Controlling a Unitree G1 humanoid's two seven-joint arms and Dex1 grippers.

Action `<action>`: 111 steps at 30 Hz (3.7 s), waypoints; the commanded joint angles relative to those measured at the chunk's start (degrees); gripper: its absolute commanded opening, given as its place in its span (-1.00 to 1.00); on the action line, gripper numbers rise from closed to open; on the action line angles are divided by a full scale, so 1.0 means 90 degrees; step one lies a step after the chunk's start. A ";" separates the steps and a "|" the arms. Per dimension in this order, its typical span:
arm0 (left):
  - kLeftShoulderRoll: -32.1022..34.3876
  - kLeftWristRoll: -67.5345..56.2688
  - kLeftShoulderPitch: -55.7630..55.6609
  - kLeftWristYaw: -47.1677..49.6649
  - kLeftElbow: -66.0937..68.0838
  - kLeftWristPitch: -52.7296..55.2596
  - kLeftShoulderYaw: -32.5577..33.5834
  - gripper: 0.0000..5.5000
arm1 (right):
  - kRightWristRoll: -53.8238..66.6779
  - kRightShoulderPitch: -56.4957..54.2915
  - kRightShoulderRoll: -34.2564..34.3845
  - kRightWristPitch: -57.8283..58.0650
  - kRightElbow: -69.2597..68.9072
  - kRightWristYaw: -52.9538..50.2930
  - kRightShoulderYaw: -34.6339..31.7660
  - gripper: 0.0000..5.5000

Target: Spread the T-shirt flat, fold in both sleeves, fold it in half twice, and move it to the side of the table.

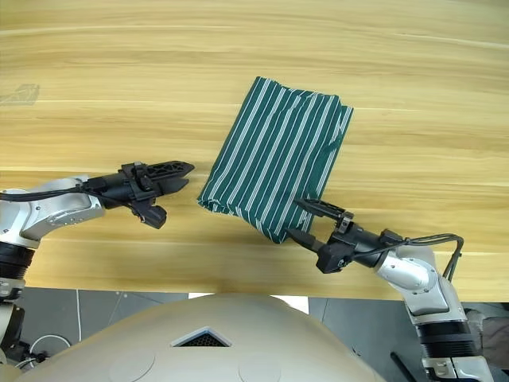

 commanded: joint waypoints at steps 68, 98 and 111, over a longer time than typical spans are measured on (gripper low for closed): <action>0.0587 -0.2607 0.0122 -0.1336 0.0939 0.0250 -0.1897 -0.95 | 0.1808 -0.1340 -0.1147 0.1681 0.0769 0.0920 0.2452 -1.00; 0.1256 -0.7931 0.2055 -0.4623 -0.2944 0.4956 0.0495 -0.95 | 0.4171 -0.1309 -0.0149 0.4825 -0.1022 0.1855 0.0581 -1.00; -0.0276 -0.7175 0.1059 -0.4740 -0.1881 0.5066 0.0406 -0.95 | 0.2797 -0.3200 0.1605 0.4734 0.0729 0.0907 0.1116 -1.00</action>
